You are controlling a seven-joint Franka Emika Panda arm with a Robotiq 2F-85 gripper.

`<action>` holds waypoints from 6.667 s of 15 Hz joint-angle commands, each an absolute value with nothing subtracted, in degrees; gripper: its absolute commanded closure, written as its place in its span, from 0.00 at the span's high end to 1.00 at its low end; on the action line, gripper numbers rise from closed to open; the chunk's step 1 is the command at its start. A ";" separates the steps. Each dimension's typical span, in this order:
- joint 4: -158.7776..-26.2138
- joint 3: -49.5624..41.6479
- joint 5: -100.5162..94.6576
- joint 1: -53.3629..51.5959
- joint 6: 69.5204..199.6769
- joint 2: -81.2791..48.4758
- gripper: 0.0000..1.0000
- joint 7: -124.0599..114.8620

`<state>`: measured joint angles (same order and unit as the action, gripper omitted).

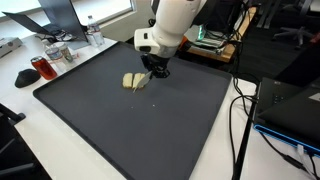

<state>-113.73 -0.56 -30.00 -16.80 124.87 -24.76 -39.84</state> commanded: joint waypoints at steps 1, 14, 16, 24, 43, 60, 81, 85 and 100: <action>-108.46 -1.02 -31.55 -19.39 119.32 -29.07 0.01 -42.92; -107.26 -0.38 -20.78 -9.40 118.13 -23.80 0.01 -22.85; -107.80 -0.25 -17.02 -5.85 119.38 -22.06 0.01 -15.94; -108.80 -0.38 -0.18 8.01 122.80 -18.92 0.01 13.61; -125.52 -5.79 42.79 21.96 125.22 -10.44 0.01 63.51; -148.62 -6.20 39.88 10.70 157.16 3.28 0.01 43.47; -126.63 3.67 -18.73 -1.67 126.94 -2.42 0.01 -10.82; -118.13 3.19 -16.28 -2.50 119.01 -7.35 0.01 -10.90; -121.24 -3.02 -1.60 2.36 125.87 -11.76 0.01 -12.87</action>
